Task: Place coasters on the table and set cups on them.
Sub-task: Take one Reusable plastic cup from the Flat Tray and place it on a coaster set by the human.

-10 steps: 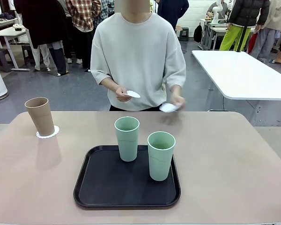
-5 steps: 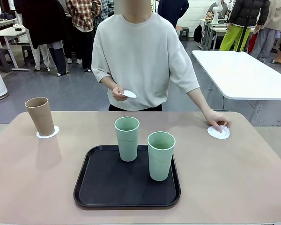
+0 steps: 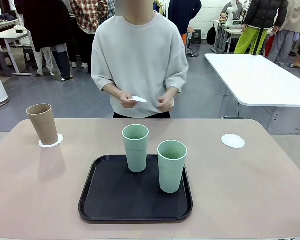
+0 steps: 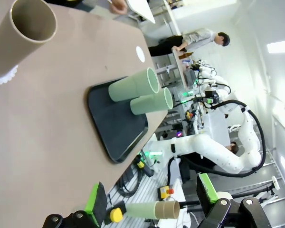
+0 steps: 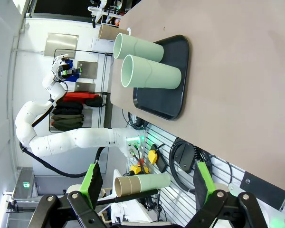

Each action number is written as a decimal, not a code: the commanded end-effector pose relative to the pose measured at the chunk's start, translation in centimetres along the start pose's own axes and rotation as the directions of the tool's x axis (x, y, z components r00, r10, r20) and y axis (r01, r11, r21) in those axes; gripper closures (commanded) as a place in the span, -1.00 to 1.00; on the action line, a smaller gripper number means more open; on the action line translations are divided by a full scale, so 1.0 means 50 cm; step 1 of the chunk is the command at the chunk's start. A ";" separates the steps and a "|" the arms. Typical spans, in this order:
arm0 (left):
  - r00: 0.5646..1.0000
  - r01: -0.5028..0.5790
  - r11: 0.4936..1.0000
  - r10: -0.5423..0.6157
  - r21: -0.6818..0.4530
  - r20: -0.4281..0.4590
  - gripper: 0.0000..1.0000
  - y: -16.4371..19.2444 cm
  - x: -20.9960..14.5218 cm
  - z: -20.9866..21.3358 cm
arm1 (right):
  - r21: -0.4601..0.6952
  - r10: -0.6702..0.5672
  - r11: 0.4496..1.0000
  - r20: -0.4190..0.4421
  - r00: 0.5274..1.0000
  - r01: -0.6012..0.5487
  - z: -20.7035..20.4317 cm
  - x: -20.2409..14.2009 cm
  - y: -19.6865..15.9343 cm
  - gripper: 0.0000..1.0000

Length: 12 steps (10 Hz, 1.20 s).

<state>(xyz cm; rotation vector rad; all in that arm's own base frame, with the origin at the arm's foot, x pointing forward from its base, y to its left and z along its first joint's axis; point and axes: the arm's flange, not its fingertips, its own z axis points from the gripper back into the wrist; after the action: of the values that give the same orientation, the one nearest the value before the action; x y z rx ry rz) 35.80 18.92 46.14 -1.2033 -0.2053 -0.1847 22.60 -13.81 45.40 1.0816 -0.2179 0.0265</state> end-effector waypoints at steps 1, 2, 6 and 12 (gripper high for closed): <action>1.000 0.006 1.000 -0.006 -0.002 0.007 -1.00 -0.004 -0.003 0.003 | 0.023 0.020 1.000 0.008 1.000 -0.020 -0.001 0.004 0.000 -1.00; 1.000 0.006 1.000 -0.006 -0.002 0.007 -1.00 -0.004 -0.003 0.003 | 0.023 0.020 1.000 0.008 1.000 -0.020 -0.001 0.004 0.000 -1.00; 1.000 0.006 1.000 -0.006 -0.002 0.007 -1.00 -0.004 -0.003 0.003 | 0.023 0.020 1.000 0.008 1.000 -0.020 -0.001 0.004 0.000 -1.00; 1.000 0.006 1.000 -0.006 -0.002 0.007 -1.00 -0.004 -0.003 0.003 | -0.223 0.425 0.878 -0.039 0.904 -0.422 -0.115 0.071 0.034 -1.00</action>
<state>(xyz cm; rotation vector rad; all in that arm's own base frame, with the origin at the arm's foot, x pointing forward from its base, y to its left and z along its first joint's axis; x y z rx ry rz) 35.77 18.94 46.15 -1.2028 -0.2062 -0.1839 25.62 -10.68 46.66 0.8840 -0.3362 0.3049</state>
